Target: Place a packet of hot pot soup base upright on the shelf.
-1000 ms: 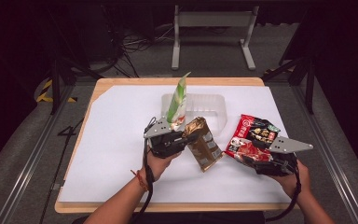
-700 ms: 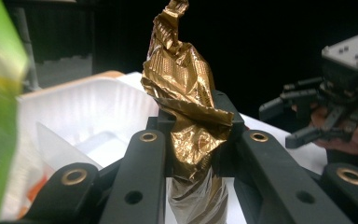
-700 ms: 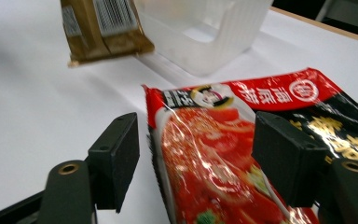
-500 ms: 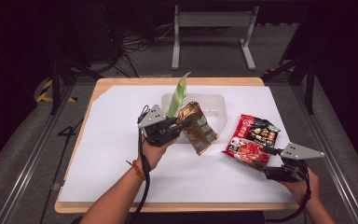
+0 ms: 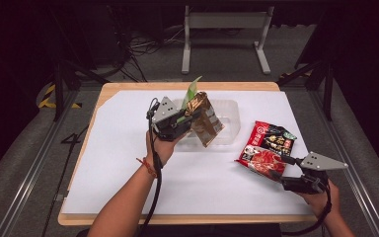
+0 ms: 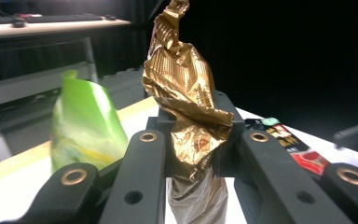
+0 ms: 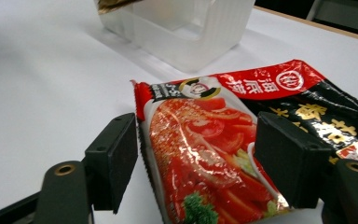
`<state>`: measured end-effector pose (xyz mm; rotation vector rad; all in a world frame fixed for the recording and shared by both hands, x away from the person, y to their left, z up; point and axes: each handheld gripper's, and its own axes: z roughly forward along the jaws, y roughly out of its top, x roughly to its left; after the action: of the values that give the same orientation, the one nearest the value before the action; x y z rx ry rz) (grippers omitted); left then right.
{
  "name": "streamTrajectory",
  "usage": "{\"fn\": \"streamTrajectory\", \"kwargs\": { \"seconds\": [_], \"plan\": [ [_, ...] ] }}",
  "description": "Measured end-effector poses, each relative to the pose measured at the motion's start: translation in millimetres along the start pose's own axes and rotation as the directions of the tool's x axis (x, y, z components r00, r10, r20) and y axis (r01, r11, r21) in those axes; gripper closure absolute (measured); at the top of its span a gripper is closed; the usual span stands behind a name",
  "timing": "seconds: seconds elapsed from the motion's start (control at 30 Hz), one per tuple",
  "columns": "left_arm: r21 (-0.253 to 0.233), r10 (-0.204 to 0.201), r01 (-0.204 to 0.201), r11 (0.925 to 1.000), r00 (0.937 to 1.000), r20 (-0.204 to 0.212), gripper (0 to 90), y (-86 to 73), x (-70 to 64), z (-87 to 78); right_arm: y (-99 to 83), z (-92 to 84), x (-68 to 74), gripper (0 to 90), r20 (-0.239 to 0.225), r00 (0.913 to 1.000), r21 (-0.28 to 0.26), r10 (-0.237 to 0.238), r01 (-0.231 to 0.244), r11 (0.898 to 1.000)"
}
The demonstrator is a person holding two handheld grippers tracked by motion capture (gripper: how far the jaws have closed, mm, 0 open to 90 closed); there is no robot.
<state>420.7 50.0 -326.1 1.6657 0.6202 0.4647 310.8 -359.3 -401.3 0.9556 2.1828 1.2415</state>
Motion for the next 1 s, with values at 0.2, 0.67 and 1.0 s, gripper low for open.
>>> {"fn": "streamTrajectory", "kwargs": {
  "seconds": [0.2,0.67,1.0],
  "plan": [
    [0.039,0.032,-0.029,0.9988,0.997,-0.071,77.9,7.8,3.6,9.6,-3.0,-3.4,2.4,30.0,-0.004,0.9999,0.001,-0.01,0.01,1.0],
    [0.119,0.066,-0.037,0.9922,0.9673,-0.245,78.0,18.4,10.9,13.3,-5.7,-0.4,0.1,28.5,-0.014,0.9999,0.011,0.008,-0.008,1.0],
    [0.177,0.053,0.0,0.9843,0.954,-0.295,77.8,24.6,13.9,35.2,-6.5,2.5,0.1,27.8,-0.024,0.9996,0.027,0.013,-0.013,1.0]
  ]
}}
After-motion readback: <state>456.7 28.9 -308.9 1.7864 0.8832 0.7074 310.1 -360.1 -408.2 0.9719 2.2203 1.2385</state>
